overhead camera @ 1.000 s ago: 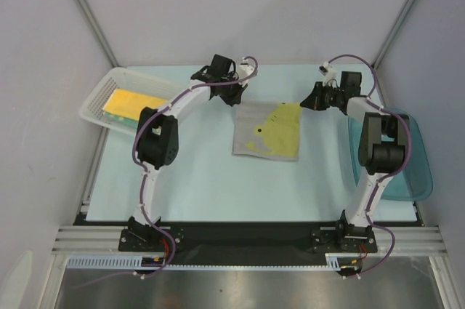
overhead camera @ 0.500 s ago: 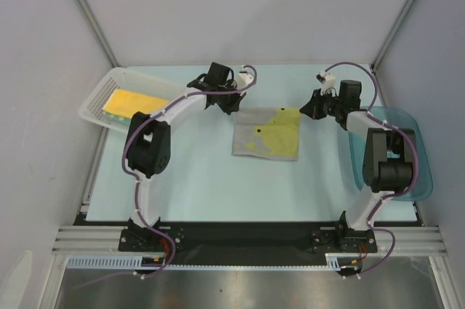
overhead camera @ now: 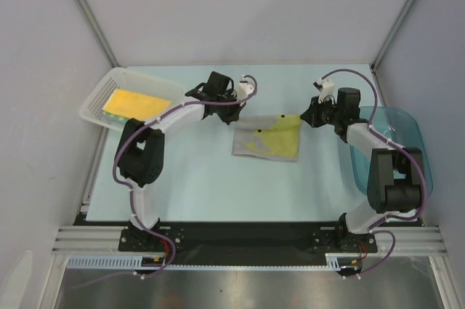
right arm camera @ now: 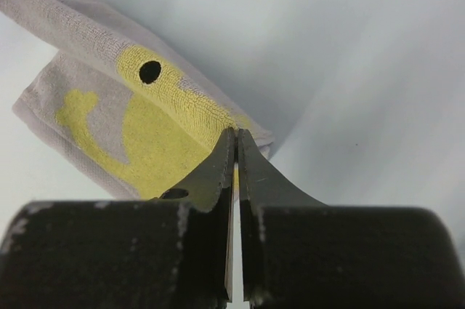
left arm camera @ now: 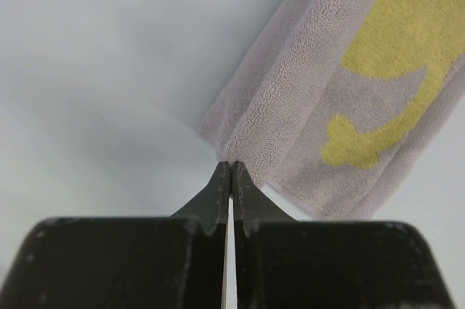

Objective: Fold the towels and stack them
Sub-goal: Fold the towel, then neatly place the folded towel into the bin

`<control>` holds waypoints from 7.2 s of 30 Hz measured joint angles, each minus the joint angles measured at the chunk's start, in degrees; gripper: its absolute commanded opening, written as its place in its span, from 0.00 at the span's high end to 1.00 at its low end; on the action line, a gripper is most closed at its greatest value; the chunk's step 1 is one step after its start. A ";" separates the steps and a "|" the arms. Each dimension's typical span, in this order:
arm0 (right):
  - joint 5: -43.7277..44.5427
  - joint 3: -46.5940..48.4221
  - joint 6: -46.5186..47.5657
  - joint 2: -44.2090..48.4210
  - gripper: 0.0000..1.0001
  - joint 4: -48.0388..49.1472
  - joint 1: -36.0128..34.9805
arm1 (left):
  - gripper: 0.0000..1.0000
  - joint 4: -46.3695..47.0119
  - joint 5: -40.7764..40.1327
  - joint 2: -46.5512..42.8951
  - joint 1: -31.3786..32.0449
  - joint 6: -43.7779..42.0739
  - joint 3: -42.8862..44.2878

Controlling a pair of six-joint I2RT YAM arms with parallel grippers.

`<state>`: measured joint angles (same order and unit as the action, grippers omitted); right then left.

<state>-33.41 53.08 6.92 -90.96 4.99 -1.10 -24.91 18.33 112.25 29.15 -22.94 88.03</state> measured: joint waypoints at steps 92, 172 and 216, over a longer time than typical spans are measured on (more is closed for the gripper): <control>8.00 -5.79 -25.83 -1.22 0.79 -18.29 -9.05 | 0.61 10.49 -0.15 -11.10 6.54 28.87 -25.22; -2.01 -13.18 -26.73 3.06 0.76 -12.66 -1.66 | 0.40 9.81 4.26 -9.51 -4.20 36.92 -20.11; -3.10 -14.14 -28.30 15.26 0.69 -13.60 -2.58 | 1.00 7.04 -5.07 0.92 4.22 43.01 -14.86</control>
<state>-36.51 38.94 -21.39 -75.70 -8.60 -3.68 -17.87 13.26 113.16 33.36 20.08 73.17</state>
